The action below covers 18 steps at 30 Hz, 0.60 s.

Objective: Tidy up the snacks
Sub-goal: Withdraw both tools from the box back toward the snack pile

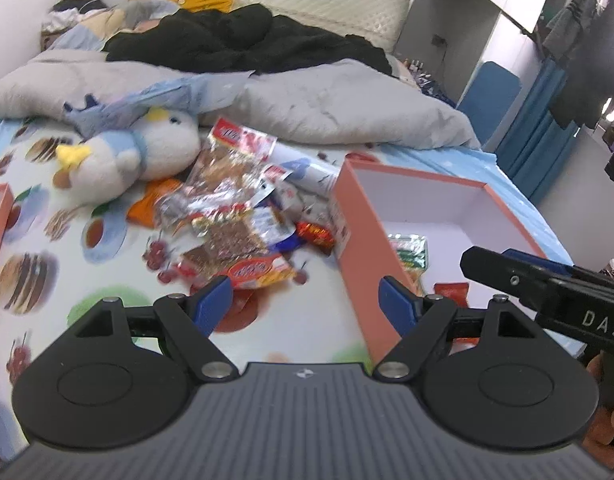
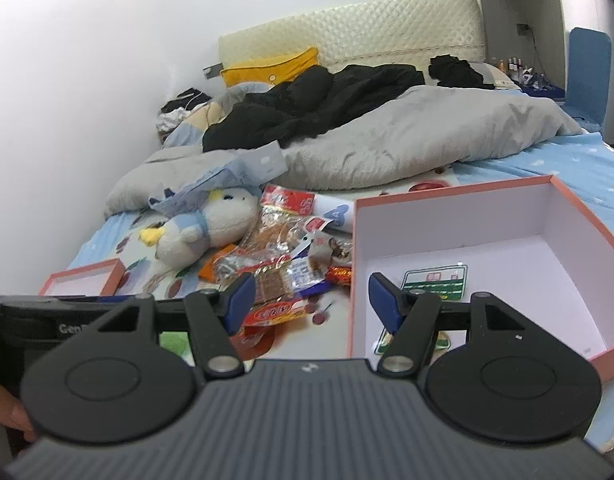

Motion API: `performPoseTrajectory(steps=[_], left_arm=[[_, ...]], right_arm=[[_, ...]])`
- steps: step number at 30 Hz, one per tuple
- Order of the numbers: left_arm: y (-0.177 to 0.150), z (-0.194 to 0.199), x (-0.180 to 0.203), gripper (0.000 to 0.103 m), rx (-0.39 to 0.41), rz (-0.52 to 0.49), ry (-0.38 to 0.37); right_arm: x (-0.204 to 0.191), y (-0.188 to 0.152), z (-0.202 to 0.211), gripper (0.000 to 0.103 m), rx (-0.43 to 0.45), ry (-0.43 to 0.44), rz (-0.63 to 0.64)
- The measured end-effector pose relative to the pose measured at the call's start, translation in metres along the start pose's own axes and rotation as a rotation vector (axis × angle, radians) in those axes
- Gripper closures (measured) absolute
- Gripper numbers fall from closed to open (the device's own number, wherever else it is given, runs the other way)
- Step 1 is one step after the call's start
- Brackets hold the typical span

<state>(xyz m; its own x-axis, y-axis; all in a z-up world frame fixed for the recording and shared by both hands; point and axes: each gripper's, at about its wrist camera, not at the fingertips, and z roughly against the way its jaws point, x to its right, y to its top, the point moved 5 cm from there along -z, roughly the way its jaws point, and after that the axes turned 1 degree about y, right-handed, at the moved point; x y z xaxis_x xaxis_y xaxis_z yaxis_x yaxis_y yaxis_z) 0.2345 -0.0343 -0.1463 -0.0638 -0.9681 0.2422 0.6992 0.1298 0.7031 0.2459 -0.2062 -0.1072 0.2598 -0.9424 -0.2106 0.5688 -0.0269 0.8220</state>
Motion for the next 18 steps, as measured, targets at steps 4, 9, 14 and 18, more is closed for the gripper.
performPoseTrajectory(steps=[4, 9, 14, 18], left_arm=[[-0.013, 0.003, -0.013, 0.019, -0.015, 0.017, 0.011], [-0.027, 0.006, -0.033, 0.02, -0.023, 0.062, 0.022], [-0.035, 0.005, -0.052, 0.02, -0.024, 0.102, 0.025], [-0.04, 0.002, -0.066, 0.023, -0.033, 0.13, 0.009]], right_arm=[[-0.01, -0.012, -0.004, 0.038, -0.038, 0.012, 0.005], [-0.022, -0.024, -0.006, 0.038, -0.077, 0.017, 0.033], [-0.036, -0.031, -0.012, 0.038, -0.107, 0.028, 0.065], [-0.046, -0.034, -0.021, 0.038, -0.131, 0.026, 0.089]])
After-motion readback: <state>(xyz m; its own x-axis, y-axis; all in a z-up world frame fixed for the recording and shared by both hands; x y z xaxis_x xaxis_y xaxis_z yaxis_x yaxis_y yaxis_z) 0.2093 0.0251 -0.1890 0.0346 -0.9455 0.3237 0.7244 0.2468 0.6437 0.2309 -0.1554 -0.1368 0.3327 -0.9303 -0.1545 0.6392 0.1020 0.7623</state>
